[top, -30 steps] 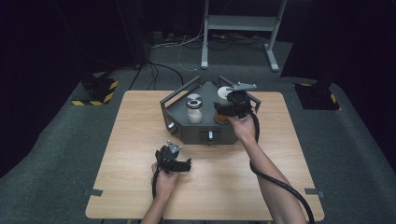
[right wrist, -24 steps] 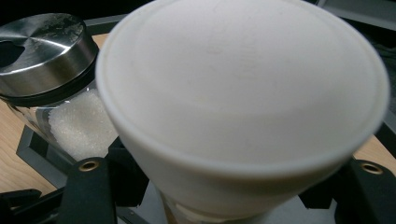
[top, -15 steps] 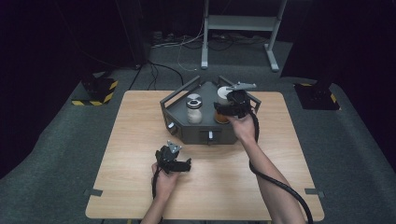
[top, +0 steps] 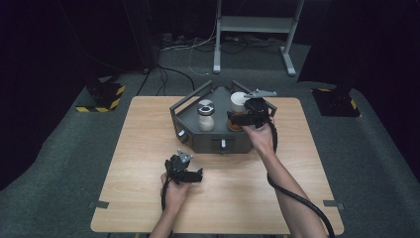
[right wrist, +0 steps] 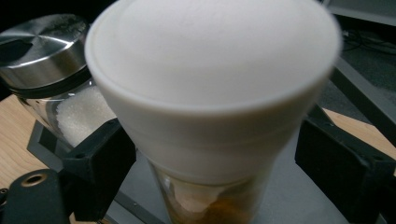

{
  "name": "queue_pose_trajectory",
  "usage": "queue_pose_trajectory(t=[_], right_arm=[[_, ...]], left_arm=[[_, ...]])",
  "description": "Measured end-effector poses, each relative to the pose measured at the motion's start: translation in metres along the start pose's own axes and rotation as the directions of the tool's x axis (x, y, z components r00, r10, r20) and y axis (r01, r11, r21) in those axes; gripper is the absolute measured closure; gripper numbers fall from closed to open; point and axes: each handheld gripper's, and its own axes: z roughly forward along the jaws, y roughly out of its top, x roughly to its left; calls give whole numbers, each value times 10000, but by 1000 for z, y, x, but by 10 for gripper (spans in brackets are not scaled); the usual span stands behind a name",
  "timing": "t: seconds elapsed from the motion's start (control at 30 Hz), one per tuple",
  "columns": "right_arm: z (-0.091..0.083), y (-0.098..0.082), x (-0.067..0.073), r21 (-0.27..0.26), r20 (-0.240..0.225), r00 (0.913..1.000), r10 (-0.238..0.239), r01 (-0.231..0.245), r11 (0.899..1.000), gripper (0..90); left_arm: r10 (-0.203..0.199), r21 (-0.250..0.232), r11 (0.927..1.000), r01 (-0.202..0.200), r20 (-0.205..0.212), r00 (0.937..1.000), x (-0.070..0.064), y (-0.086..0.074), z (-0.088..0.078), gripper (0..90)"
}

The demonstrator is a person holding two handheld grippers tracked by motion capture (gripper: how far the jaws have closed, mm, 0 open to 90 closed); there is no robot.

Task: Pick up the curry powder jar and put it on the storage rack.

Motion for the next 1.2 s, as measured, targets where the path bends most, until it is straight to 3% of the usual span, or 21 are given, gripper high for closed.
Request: queue_pose_trajectory(t=[0.47,0.7,1.2], right_arm=[[-20,-26,-14,-364,-293,9992,255,-266,9990,87],[-27,-42,-18,-561,-221,9996,191,-204,9982,73],[-37,-57,-22,-494,21,9998,198,-197,9986,90]], left_arm=[[-61,-17,10000,61,42,10000,0,0,0,45],[-63,-28,10000,63,37,10000,0,-1,0,45],[-56,-22,10000,56,43,10000,0,0,0,45]])
